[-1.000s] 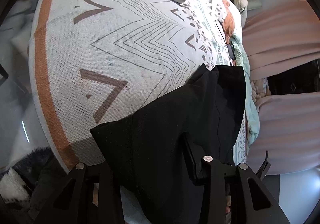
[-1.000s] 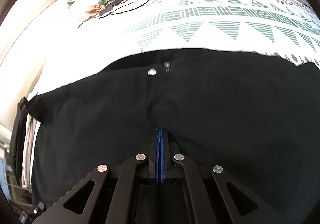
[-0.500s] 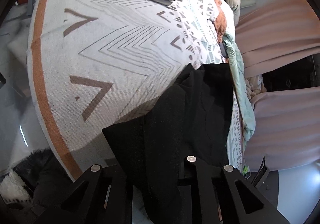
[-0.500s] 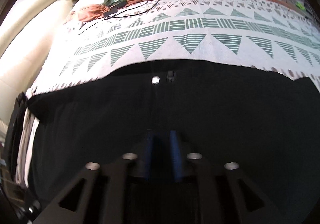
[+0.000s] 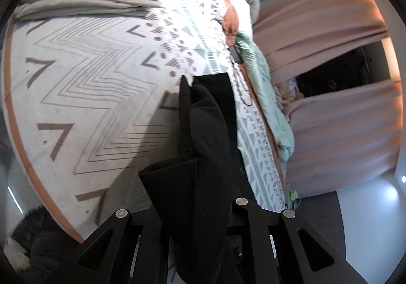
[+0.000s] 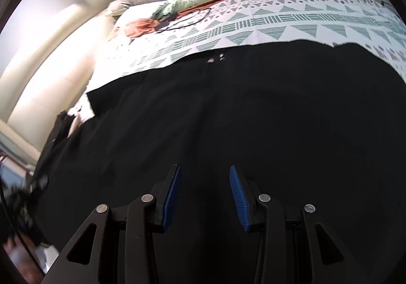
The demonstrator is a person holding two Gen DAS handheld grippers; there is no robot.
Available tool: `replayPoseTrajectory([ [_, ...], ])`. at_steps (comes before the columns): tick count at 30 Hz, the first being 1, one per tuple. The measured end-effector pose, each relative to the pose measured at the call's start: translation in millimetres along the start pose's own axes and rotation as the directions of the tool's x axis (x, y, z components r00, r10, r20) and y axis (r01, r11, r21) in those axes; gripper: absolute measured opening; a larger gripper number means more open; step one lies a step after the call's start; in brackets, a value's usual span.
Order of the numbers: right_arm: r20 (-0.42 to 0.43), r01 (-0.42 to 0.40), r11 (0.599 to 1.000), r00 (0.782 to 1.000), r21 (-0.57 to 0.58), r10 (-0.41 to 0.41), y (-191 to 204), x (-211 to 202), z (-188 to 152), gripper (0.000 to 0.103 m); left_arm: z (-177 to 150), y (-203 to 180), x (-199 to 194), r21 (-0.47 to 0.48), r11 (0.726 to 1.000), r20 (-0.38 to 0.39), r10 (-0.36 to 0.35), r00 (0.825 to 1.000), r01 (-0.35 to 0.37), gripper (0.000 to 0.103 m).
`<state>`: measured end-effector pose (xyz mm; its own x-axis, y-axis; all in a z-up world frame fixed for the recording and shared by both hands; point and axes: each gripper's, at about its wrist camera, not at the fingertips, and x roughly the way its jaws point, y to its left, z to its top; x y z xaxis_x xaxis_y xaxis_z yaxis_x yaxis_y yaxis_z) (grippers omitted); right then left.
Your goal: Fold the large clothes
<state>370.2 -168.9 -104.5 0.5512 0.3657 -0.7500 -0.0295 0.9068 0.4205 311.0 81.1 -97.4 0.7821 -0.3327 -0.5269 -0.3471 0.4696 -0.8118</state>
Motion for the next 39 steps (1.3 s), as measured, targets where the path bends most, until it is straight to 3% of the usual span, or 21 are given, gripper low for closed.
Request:
replayPoseTrajectory([
  [9,0.008,-0.101,0.992,0.995,0.081,0.101,-17,-18,-36,0.040,-4,-43,2,0.093,0.993,-0.022,-0.076,0.997,0.078,0.014],
  [18,0.012,-0.121,0.989,0.993,0.086,0.120,-11,-35,-71,0.040,-12,-70,6,0.176,0.977,-0.052,-0.117,0.992,0.124,0.013],
  [23,-0.023,-0.077,0.993,0.997,0.090,0.080,-8,-25,-83,0.038,-23,-84,11,0.204,0.968,-0.086,-0.133,0.987,0.148,0.013],
  [27,-0.056,-0.041,0.998,0.997,0.044,0.044,-2,-14,-80,0.036,-36,-101,16,0.230,0.957,-0.120,-0.154,0.981,0.178,0.013],
  [33,-0.097,-0.086,0.993,0.991,0.084,0.094,-11,-16,-69,0.034,-56,-134,24,0.254,0.937,-0.185,-0.194,0.963,0.238,0.013],
  [36,-0.068,-0.119,0.986,0.990,0.115,0.127,-24,-37,-61,0.034,-69,-151,33,0.271,0.926,-0.225,-0.203,0.953,0.262,0.012],
  [39,-0.014,-0.106,0.985,0.994,0.133,0.109,-38,-62,-57,0.034,-85,-166,44,0.289,0.917,-0.261,-0.202,0.944,0.276,0.012],
])
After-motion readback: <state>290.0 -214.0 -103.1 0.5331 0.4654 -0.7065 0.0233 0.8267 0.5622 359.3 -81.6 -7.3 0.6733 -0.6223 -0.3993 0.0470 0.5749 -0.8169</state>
